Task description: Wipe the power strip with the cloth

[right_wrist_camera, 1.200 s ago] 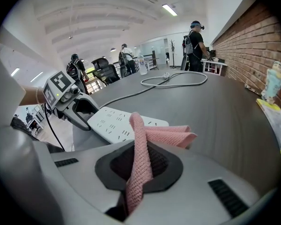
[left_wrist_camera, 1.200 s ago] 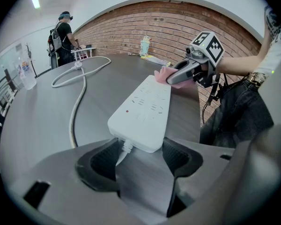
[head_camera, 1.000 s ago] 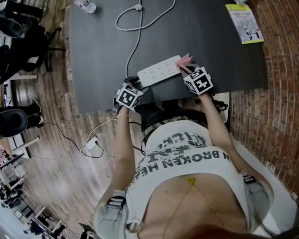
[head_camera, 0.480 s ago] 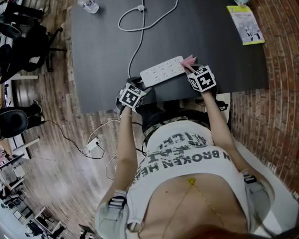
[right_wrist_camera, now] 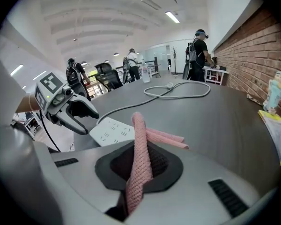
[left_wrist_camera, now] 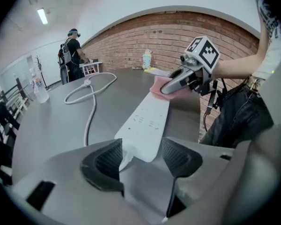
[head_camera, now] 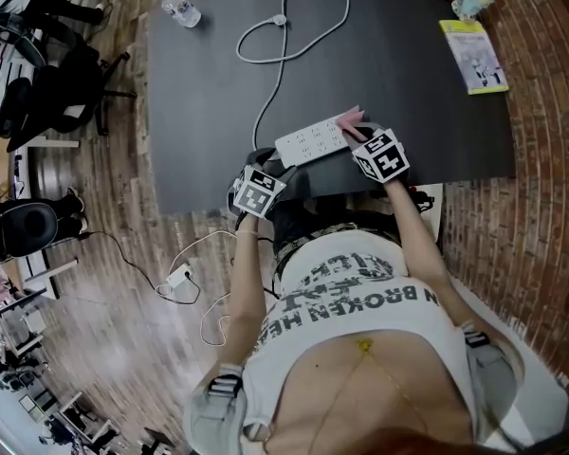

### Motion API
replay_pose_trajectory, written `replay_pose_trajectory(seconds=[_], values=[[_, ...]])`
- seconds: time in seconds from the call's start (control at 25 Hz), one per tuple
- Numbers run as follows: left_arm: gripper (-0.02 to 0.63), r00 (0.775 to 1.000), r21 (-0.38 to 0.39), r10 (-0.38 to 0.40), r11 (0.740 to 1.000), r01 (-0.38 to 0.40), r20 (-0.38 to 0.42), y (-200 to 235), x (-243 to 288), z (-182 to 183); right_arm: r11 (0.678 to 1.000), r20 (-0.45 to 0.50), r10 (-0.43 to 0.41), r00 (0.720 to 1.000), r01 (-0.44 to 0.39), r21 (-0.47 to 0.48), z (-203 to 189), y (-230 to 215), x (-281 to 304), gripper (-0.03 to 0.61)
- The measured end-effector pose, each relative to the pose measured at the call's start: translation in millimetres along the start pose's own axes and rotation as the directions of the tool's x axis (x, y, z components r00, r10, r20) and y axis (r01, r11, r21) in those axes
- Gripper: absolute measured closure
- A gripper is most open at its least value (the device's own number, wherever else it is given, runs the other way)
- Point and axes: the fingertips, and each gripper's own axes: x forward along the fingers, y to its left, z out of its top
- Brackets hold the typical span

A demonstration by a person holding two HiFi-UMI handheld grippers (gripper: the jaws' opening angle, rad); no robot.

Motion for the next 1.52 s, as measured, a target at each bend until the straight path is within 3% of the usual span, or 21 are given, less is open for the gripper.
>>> replay_pose_trajectory(seconds=[0.16,0.28,0.4,0.6,0.72,0.84,1.28,1.52], values=[[0.426,0.991,0.011,0.041,0.999,-0.043,0.131,-6.2,-13.9,33.3,0.997,0.052,0.068,0.996,-0.067,-0.026,11.3,14.6,1.5,0.562],[0.554,0.972,-0.036,0.068,0.997,-0.061,0.227,-12.0,-20.4,56.6,0.991,0.096,0.120,0.988,-0.114,-0.073,20.7,24.7,-2.4,0.562],[0.597,0.955,-0.079,0.077,0.995,-0.056,0.285,-16.2,-21.8,67.2,0.981,0.138,0.170,0.976,-0.153,-0.120,29.8,37.3,-9.0,0.561],[0.606,0.929,-0.123,0.068,0.992,-0.024,0.364,-24.5,-34.8,92.7,0.956,0.231,0.268,0.935,-0.230,-0.180,52.0,55.9,-26.0,0.563],[0.606,0.908,-0.133,0.069,0.991,-0.015,0.414,-29.2,-45.9,109.4,0.931,0.305,0.345,0.888,-0.281,-0.234,71.0,66.6,-44.7,0.563],[0.606,0.873,-0.143,0.067,0.990,0.003,0.483,-36.1,-62.8,130.6,0.910,0.374,0.394,0.840,-0.300,-0.286,90.0,73.0,-68.9,0.562],[0.606,0.746,-0.059,0.074,0.997,-0.047,0.662,-56.2,-131.0,196.3,0.905,0.540,0.413,0.734,-0.265,-0.332,138.6,81.6,-140.3,0.561],[0.606,0.674,-0.016,0.052,0.998,-0.060,0.736,-68.8,-162.4,220.4,0.903,0.572,0.412,0.710,-0.235,-0.359,151.5,89.5,-160.0,0.561]])
